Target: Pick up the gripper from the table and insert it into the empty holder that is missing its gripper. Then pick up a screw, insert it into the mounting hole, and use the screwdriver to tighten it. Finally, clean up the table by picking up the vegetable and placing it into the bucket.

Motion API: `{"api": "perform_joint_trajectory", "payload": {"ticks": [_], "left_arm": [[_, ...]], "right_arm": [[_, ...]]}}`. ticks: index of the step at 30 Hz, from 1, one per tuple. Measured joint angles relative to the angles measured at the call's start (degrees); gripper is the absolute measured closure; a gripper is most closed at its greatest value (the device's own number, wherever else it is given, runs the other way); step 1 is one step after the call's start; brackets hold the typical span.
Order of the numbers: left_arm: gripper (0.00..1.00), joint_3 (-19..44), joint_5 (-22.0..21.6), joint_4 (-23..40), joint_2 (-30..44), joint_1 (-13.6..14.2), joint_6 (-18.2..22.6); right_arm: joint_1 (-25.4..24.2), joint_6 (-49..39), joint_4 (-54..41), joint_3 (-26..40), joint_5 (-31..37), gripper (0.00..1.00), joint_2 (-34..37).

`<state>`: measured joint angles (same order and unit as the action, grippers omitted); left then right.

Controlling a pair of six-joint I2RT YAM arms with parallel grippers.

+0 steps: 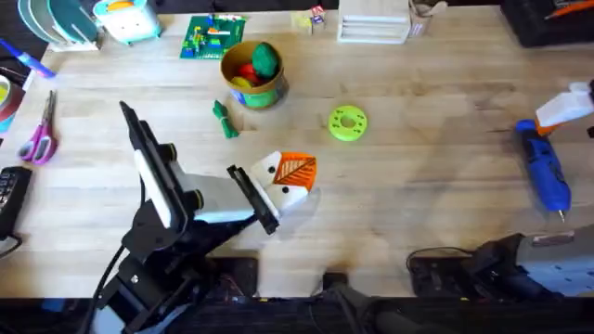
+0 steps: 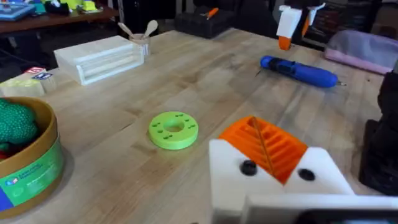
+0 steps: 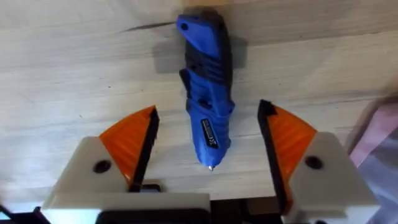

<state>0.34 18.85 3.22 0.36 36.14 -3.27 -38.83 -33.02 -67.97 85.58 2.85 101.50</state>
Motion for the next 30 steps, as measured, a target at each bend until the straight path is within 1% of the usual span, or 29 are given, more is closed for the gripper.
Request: {"api": "perform_joint_trajectory", "payload": {"ticks": [3, 9, 17, 27, 30], "left_arm": [[0.990, 0.0, 0.0, 0.0, 0.0, 0.0, 0.0], [0.990, 0.0, 0.0, 0.0, 0.0, 0.0, 0.0], [0.990, 0.0, 0.0, 0.0, 0.0, 0.0, 0.0], [0.990, 0.0, 0.0, 0.0, 0.0, 0.0, 0.0], [0.990, 0.0, 0.0, 0.0, 0.0, 0.0, 0.0]], "right_arm": [[-0.4, -1.9, 1.3, -3.1, 0.4, 0.047, 0.0], [-0.4, -4.9, 9.5, -11.5, 2.2, 0.047, 0.1], [-0.4, -5.8, 18.8, -18.3, 2.2, 0.042, 0.1], [-0.5, -7.0, 20.7, -19.1, 0.8, 0.046, 0.1], [-0.5, -7.4, 20.9, -19.2, 0.5, 0.078, 0.1]]}}
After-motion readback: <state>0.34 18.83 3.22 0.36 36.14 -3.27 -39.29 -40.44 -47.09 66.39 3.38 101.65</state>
